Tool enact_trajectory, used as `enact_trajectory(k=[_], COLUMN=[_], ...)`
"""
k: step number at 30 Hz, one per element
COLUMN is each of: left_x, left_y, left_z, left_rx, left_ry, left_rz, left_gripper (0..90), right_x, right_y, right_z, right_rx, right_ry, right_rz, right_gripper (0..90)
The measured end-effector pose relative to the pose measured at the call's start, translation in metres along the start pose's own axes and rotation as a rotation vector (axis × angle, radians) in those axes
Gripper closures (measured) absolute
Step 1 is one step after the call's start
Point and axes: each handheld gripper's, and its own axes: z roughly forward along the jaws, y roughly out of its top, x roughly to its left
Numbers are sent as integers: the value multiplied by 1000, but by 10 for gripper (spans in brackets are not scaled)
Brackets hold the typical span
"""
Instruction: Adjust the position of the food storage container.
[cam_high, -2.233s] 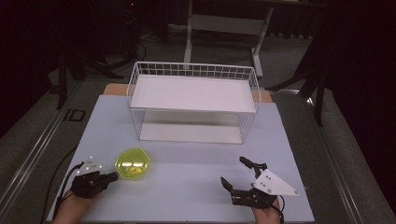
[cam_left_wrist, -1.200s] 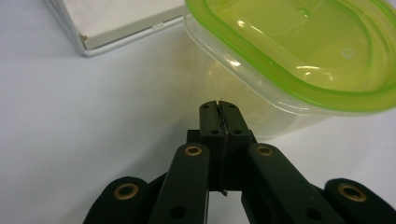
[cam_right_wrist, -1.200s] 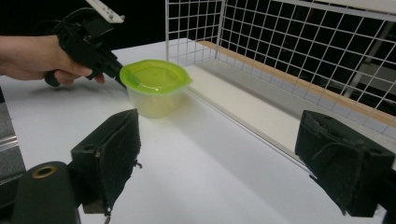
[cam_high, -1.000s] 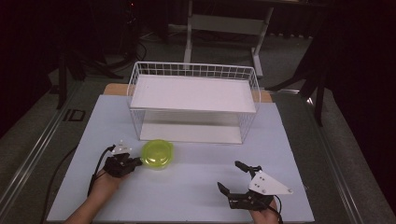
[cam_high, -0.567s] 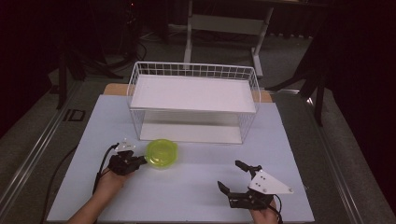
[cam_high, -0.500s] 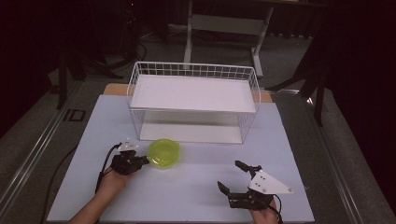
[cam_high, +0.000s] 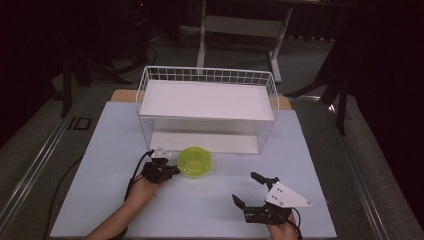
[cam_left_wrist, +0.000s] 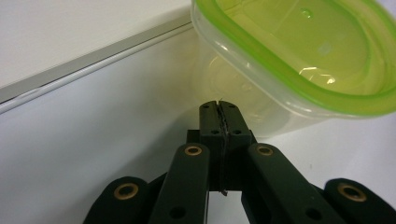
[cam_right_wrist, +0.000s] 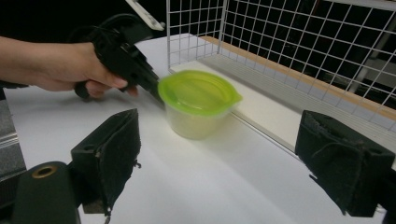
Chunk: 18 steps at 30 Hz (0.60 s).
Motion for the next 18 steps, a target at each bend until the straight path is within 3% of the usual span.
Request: enact_trajectory(k=[10,18], left_x=[-17,-21], left_y=[13,25], left_z=[26,36], left_rx=[4,-7], left_ry=[-42,-37], left_rz=[23,23], left_gripper=[900,900], right_x=[2,3], right_y=[0,-1], right_z=[0,1], right_rx=[7,12], right_ry=[5,16], right_rz=[-3,-5], right_gripper=[140,140])
